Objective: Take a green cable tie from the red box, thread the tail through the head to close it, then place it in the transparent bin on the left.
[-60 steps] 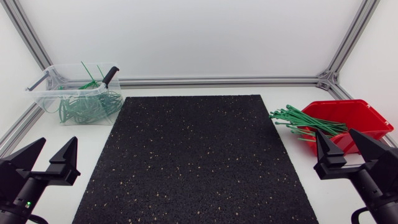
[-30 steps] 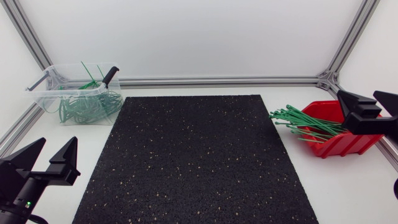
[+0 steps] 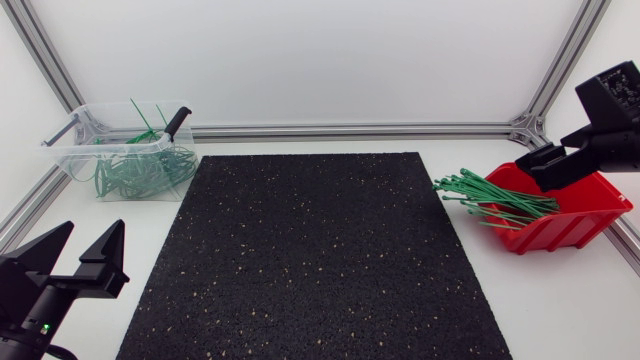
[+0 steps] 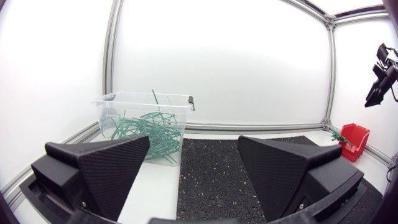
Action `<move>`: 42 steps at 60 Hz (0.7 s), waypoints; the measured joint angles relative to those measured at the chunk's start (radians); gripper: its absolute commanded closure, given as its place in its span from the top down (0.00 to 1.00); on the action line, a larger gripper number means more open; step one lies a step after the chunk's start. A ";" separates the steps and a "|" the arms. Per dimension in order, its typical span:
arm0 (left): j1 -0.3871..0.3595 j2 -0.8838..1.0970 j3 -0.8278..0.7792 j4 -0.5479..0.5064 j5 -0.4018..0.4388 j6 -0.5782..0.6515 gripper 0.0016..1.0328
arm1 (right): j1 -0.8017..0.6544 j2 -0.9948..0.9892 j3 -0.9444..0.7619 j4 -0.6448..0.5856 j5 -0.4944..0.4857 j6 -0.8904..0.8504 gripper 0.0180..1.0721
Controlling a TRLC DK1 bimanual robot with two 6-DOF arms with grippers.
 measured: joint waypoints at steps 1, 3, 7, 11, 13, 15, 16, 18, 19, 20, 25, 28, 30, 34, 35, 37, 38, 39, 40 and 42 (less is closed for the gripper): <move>0.000 0.000 0.000 0.000 0.000 0.000 0.96 | -0.006 0.023 0.015 -0.020 -0.004 -0.022 0.92; 0.000 0.000 0.000 0.000 0.000 0.000 0.96 | -0.017 0.061 0.039 -0.053 -0.015 -0.060 0.92; 0.000 0.000 0.000 0.000 0.000 0.000 0.96 | -0.045 0.132 0.093 -0.142 -0.064 -0.156 0.92; 0.000 0.000 0.000 0.000 0.000 0.000 0.96 | -0.061 0.174 0.128 -0.208 -0.096 -0.252 0.92; 0.000 0.000 0.000 0.000 0.000 0.000 0.96 | -0.066 0.190 0.136 -0.224 -0.104 -0.310 0.92; 0.000 0.000 0.000 0.000 0.000 0.000 0.96 | -0.069 0.200 0.139 -0.237 -0.106 -0.351 0.90; 0.000 0.000 0.000 0.000 0.000 0.000 0.96 | -0.071 0.208 0.141 -0.245 -0.108 -0.377 0.89; 0.000 0.000 0.000 0.000 0.000 0.000 0.96 | -0.071 0.220 0.142 -0.255 -0.108 -0.412 0.88; 0.000 0.000 0.000 0.000 0.000 0.000 0.96 | -0.072 0.229 0.142 -0.261 -0.108 -0.435 0.87; 0.000 0.000 0.000 0.000 0.000 0.000 0.96 | -0.072 0.240 0.142 -0.267 -0.108 -0.459 0.86; 0.000 0.000 0.000 0.000 0.000 0.000 0.96 | -0.072 0.279 0.142 -0.283 -0.108 -0.551 0.82; 0.000 0.000 0.000 0.000 0.000 0.000 0.96 | -0.072 0.291 0.138 -0.284 -0.108 -0.597 0.81; 0.000 0.000 0.000 0.000 0.000 0.000 0.96 | -0.072 0.295 0.132 -0.283 -0.108 -0.628 0.78; 0.000 0.000 0.000 0.000 0.000 0.000 0.96 | -0.072 0.297 0.113 -0.282 -0.107 -0.690 0.73; 0.000 0.000 0.000 0.000 0.000 0.000 0.96 | -0.072 0.298 0.109 -0.282 -0.107 -0.702 0.72; 0.000 0.000 0.000 0.000 0.000 0.000 0.96 | -0.072 0.300 0.102 -0.281 -0.107 -0.728 0.71; 0.000 0.000 0.000 0.000 0.000 0.000 0.96 | -0.072 0.302 0.097 -0.280 -0.108 -0.745 0.70; 0.000 0.000 0.000 0.000 0.000 0.000 0.96 | -0.072 0.303 0.092 -0.277 -0.108 -0.758 0.70; 0.000 0.000 0.000 0.000 0.000 0.000 0.96 | -0.072 0.303 0.087 -0.275 -0.108 -0.772 0.69; 0.000 0.000 0.000 0.000 0.000 0.000 0.96 | -0.072 0.305 0.069 -0.264 -0.108 -0.808 0.68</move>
